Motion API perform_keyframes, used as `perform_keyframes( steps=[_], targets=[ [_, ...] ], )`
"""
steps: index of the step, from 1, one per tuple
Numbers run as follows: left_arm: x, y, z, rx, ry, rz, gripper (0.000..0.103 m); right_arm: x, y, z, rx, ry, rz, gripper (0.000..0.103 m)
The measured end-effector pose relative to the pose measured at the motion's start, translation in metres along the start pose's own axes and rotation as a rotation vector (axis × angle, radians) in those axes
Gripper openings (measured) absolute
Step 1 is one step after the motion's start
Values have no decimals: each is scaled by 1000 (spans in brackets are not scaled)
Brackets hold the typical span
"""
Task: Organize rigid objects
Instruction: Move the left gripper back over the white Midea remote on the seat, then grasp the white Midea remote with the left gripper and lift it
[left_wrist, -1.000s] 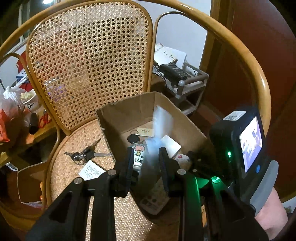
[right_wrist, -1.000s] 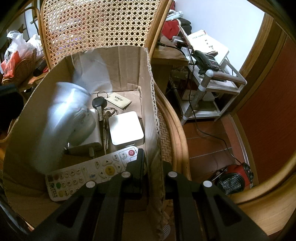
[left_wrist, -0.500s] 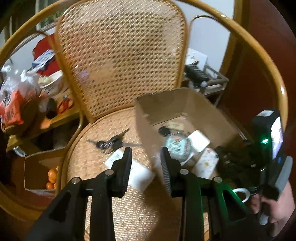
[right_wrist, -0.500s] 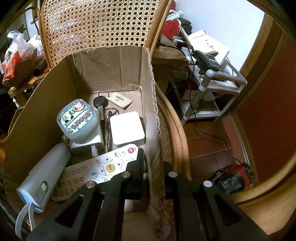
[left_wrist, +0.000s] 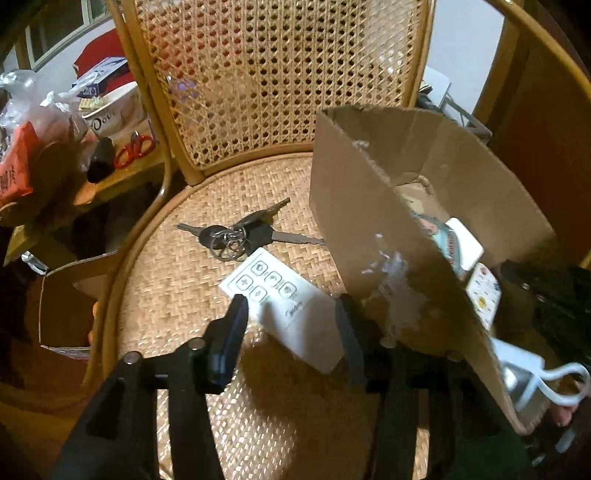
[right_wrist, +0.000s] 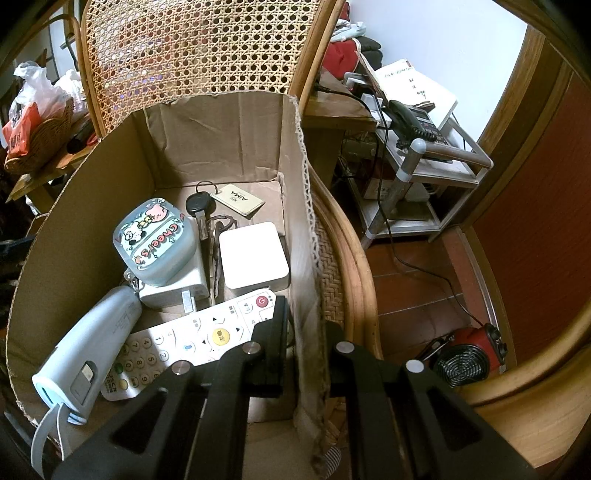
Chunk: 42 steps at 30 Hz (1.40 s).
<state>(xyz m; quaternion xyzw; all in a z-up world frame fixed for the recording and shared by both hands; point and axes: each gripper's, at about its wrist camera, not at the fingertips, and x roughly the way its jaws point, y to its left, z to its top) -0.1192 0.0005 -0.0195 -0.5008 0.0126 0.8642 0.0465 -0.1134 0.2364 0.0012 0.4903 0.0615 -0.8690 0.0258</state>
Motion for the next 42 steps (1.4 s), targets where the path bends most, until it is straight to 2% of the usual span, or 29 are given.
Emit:
perform_keyframes(
  steps=[5, 7, 14, 21, 27, 30, 32, 38, 42],
  targets=[
    [29, 5, 8, -36, 31, 33, 48, 0, 1, 1, 1, -1, 0, 12],
    [37, 6, 10, -39, 46, 48, 51, 0, 0, 3, 2, -1, -1, 12],
    [49, 16, 16, -63, 24, 62, 59, 1, 0, 2, 1, 0, 0, 12],
    [63, 18, 19, -49, 53, 129, 69, 1, 0, 2, 0, -1, 2, 13],
    [55, 20, 4, -34, 54, 83, 71, 0, 0, 3, 1, 0, 0, 13],
    [46, 20, -7, -5, 54, 83, 73, 0, 1, 3, 0, -1, 1, 13],
    [40, 20, -16, 4, 56, 82, 78, 1, 0, 2, 0, -1, 0, 13],
    [20, 27, -41, 28, 55, 86, 79, 1, 0, 3, 1, 0, 0, 13],
    [14, 34, -50, 33, 70, 48, 80, 1, 0, 4, 1, -1, 0, 13]
  ],
)
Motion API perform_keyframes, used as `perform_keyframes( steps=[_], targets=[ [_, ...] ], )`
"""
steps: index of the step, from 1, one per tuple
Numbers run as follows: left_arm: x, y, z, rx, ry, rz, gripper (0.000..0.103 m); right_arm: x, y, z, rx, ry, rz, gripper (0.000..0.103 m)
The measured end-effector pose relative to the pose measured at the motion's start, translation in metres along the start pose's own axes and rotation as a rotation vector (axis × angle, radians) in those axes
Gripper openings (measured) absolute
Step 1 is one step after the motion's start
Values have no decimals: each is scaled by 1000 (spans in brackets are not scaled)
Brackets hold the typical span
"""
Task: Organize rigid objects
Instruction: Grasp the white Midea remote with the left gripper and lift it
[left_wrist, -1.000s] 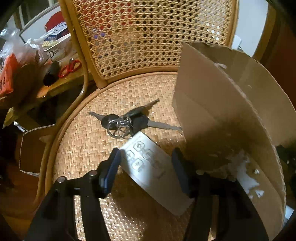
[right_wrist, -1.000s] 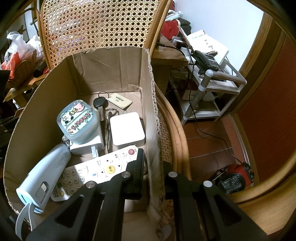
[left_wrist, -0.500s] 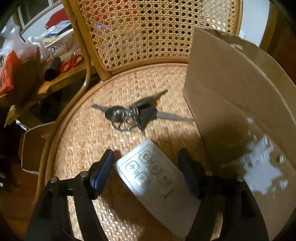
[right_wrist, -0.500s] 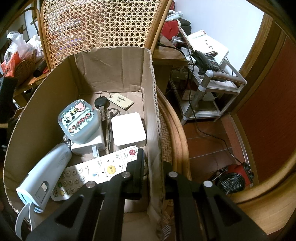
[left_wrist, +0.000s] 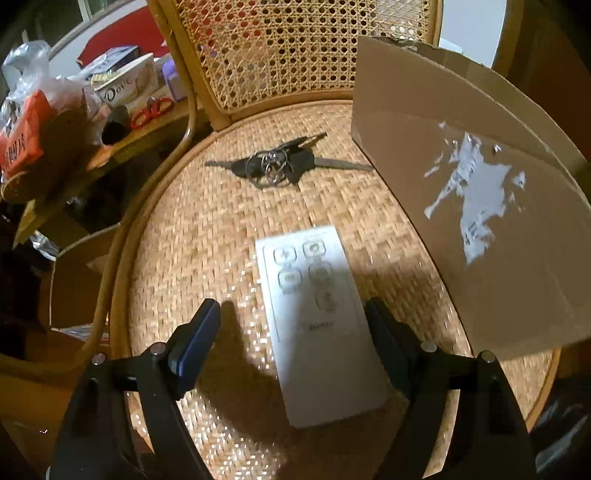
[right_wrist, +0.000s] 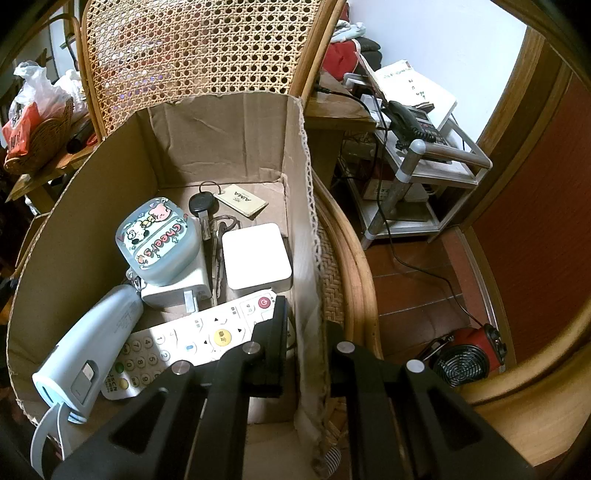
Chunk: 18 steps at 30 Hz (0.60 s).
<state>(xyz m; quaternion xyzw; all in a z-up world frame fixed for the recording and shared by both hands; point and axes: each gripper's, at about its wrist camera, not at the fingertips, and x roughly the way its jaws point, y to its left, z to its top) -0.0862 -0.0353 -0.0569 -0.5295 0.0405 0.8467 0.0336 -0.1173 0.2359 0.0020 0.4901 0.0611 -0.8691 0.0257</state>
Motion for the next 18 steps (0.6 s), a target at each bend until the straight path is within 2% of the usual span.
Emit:
perform_keyframes(
  steps=[2, 4, 5, 6, 7, 10, 12, 18],
  targets=[
    [-2, -2, -4, 4, 3, -9, 80, 0, 0, 0, 0, -1, 0, 13],
    [-4, -3, -7, 11, -6, -27, 72, 0, 0, 0, -1, 0, 0, 13],
    [-6, -3, -8, 5, -7, -53, 63, 0, 0, 0, -1, -1, -1, 13],
    [-7, -5, -8, 15, -10, -51, 49, 0, 0, 0, 0, -1, -1, 13],
    [-10, -8, -7, 32, -17, -40, 46, -1, 0, 0, -1, 0, -1, 13],
    [-14, -7, -5, 9, -42, -61, 46, -1, 1, 0, 1, -2, -1, 13],
    [-22, -7, -1, 5, -52, -49, 46, 0, 0, 0, -1, -1, 0, 13],
    [-60, -5, 21, 6, -119, -47, 46, 0, 0, 0, -1, 0, -2, 13]
  ],
)
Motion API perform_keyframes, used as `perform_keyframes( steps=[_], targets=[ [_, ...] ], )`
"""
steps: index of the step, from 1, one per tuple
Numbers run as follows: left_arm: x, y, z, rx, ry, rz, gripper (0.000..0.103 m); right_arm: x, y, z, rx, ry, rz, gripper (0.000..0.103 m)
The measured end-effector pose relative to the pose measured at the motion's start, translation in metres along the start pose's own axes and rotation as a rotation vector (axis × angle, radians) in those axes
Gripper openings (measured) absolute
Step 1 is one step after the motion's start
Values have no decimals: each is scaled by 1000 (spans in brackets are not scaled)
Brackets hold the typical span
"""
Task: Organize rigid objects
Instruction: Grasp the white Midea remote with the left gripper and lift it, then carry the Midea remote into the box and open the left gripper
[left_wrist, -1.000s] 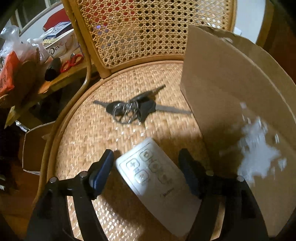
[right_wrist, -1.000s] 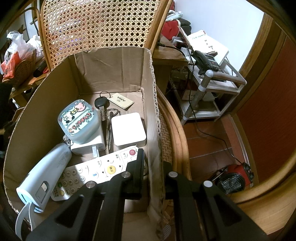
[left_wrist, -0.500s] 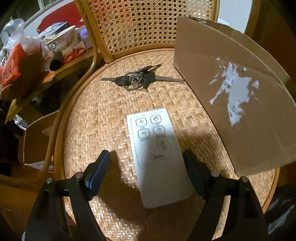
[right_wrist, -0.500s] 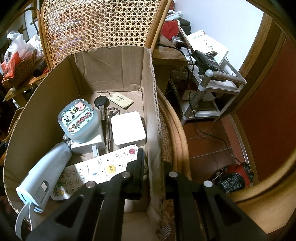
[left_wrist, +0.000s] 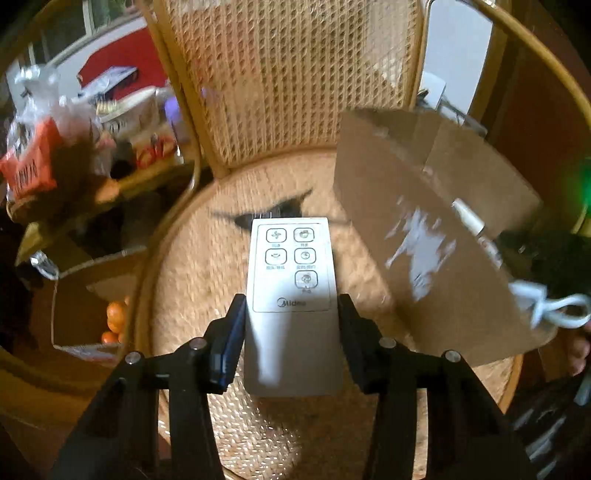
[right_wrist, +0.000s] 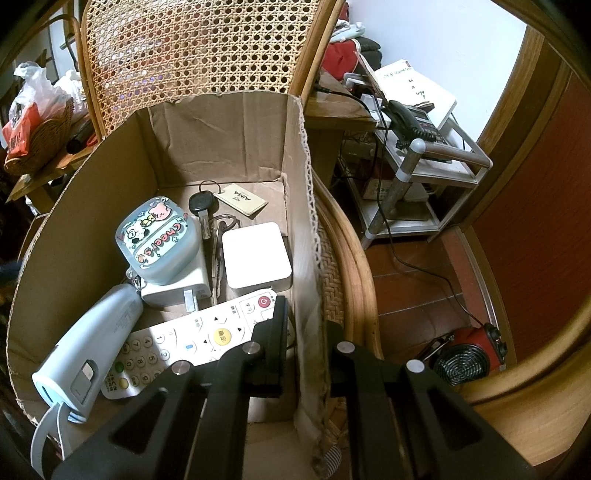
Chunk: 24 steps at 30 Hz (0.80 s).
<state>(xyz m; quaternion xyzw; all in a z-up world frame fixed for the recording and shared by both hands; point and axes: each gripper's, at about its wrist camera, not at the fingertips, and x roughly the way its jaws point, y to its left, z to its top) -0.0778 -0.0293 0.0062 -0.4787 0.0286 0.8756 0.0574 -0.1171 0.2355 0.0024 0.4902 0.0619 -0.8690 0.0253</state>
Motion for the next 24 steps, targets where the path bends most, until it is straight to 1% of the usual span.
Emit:
perform_keyframes(
  steps=[2, 4, 5, 9, 12, 16, 18, 24],
  targets=[
    [-17, -6, 12, 4, -39, -20, 46, 0, 0, 0, 0, -1, 0, 13],
    [-27, -16, 21, 30, -51, -30, 46, 0, 0, 0, 0, 0, 0, 13],
    [-36, -25, 27, 39, -77, -43, 46, 0, 0, 0, 1, -1, 1, 13],
    [-50, -57, 42, 91, -104, -91, 46, 0, 0, 0, 1, -1, 1, 13],
    [-50, -82, 51, 117, -103, -136, 46, 0, 0, 0, 0, -1, 1, 13],
    [-41, -114, 59, 160, -91, -165, 46, 0, 0, 0, 0, 0, 0, 13],
    [-35, -122, 60, 165, -82, -181, 46, 0, 0, 0, 1, 0, 1, 13],
    [-26, -128, 61, 156, -72, -173, 46, 3, -5, -2, 3, 2, 6, 13]
  ],
)
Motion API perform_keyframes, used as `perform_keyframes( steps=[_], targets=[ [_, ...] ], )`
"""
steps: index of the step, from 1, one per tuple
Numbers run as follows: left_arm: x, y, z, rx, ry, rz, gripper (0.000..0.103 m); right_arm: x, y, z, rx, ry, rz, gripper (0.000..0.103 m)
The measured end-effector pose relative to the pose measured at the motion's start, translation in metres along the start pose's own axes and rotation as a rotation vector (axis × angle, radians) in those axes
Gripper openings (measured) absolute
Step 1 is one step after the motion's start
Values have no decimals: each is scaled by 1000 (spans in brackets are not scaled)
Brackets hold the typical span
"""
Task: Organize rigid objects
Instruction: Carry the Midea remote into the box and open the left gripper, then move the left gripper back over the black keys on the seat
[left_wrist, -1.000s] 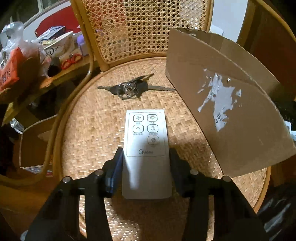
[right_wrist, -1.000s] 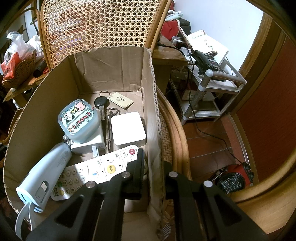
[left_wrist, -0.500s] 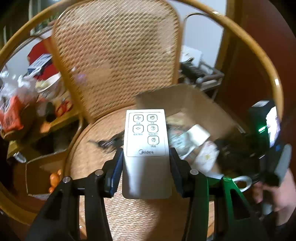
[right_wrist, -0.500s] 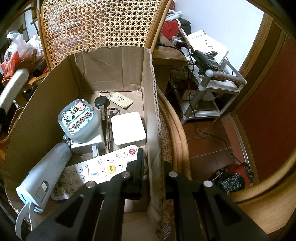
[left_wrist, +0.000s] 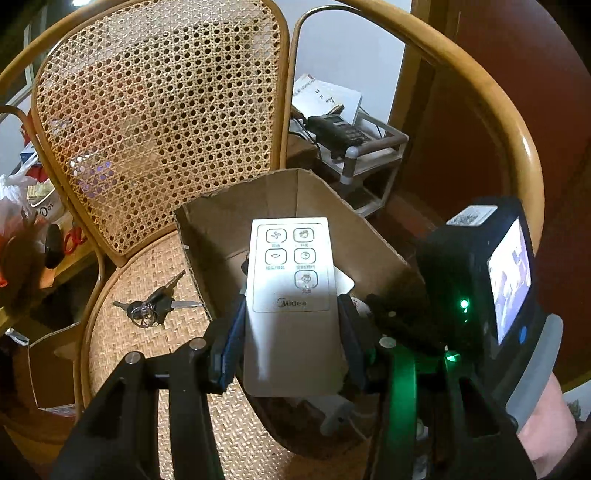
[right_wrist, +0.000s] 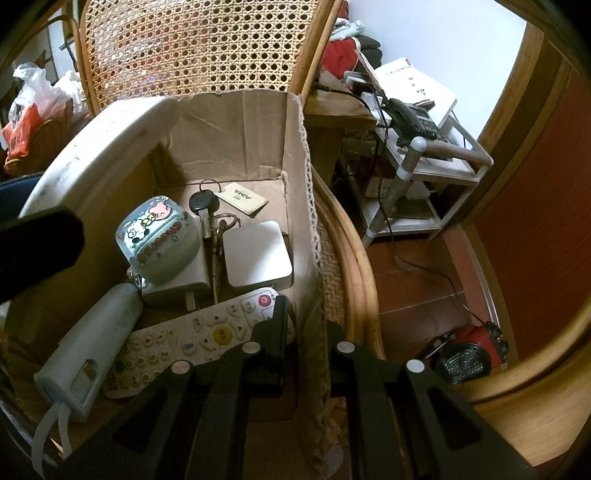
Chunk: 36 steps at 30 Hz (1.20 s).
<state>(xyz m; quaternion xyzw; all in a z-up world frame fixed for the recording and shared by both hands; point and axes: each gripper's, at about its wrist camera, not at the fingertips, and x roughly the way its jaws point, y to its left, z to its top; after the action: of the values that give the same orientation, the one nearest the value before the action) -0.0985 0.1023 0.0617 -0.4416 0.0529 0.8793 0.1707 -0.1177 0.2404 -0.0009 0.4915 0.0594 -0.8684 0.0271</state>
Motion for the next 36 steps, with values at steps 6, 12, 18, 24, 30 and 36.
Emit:
perform_keyframes(
  steps=[6, 12, 18, 24, 30, 36],
  targets=[
    [4, 4, -4, -5, 5, 32, 61, 1, 1, -2, -1, 1, -1, 13],
    [-6, 22, -4, -7, -19, 54, 68, 1, 1, -2, 0, 0, -2, 13],
    [-14, 70, -12, -71, -19, 130, 78, 1, 2, -2, -1, 0, -2, 13],
    [2, 106, -53, -110, 50, 168, 78, 1, 1, -2, -2, 0, -2, 13],
    [34, 128, -98, -151, 160, 184, 78, 1, 1, -2, -1, 0, -2, 13],
    [58, 140, -109, -178, 197, 178, 78, 1, 1, -2, -2, 1, -2, 13]
  ],
)
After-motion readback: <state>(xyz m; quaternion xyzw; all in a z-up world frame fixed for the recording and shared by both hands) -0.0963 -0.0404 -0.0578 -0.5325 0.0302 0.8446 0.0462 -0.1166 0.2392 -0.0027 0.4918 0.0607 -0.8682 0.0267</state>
